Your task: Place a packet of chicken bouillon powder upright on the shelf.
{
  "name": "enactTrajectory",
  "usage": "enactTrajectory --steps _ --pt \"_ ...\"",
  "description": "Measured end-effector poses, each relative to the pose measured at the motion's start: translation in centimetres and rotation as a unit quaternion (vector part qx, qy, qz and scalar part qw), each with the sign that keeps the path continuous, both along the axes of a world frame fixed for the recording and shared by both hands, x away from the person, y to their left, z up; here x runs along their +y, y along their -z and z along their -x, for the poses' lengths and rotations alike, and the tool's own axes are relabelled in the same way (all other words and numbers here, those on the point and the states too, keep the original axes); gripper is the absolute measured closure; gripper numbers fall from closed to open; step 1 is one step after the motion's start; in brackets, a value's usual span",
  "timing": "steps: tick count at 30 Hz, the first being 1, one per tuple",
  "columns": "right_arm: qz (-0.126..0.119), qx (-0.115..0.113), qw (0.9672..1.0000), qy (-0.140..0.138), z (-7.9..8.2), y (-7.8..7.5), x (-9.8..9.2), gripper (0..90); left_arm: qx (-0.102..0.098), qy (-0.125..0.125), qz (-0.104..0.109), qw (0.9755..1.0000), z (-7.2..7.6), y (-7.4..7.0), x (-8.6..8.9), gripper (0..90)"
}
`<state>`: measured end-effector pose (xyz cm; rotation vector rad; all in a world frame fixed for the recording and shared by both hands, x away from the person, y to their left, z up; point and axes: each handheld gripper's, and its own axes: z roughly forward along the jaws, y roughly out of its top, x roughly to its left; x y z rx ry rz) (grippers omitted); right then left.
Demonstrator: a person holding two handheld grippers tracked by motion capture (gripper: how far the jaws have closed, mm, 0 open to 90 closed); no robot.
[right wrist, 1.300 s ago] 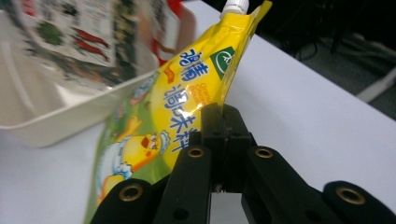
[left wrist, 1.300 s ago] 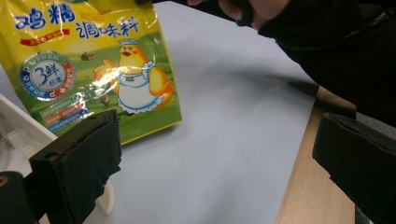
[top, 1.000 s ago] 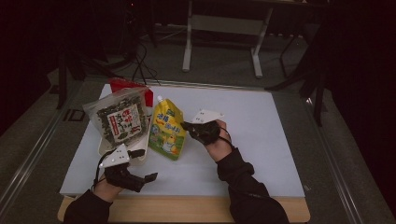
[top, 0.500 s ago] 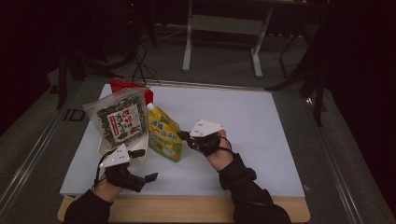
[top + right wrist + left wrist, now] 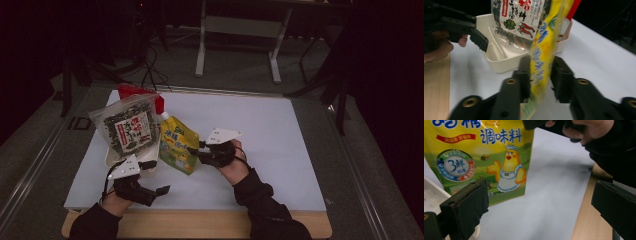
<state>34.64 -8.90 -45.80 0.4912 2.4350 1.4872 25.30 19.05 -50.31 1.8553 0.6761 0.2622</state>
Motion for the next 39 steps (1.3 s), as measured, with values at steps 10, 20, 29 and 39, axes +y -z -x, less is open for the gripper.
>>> enactTrajectory --steps 10,20,29,39 --pt "0.003 0.018 0.9998 0.010 -0.4 1.4 1.3 70.8 0.001 0.001 0.001 1.0000 0.0 0.1 -0.1 2.0" --pt "0.002 0.041 0.9990 0.021 -0.9 1.8 2.2 81.1 -0.001 0.003 -0.003 1.0000 0.1 0.2 -0.3 2.0" --pt "0.006 0.048 0.9987 0.018 -0.6 1.6 2.6 89.7 -0.003 0.006 -0.004 1.0000 0.2 0.3 -0.4 2.0" --pt "-0.017 0.031 0.9994 0.003 0.2 -0.3 2.1 90.0 -0.011 0.012 -0.004 0.9999 0.3 0.3 -0.5 2.0"
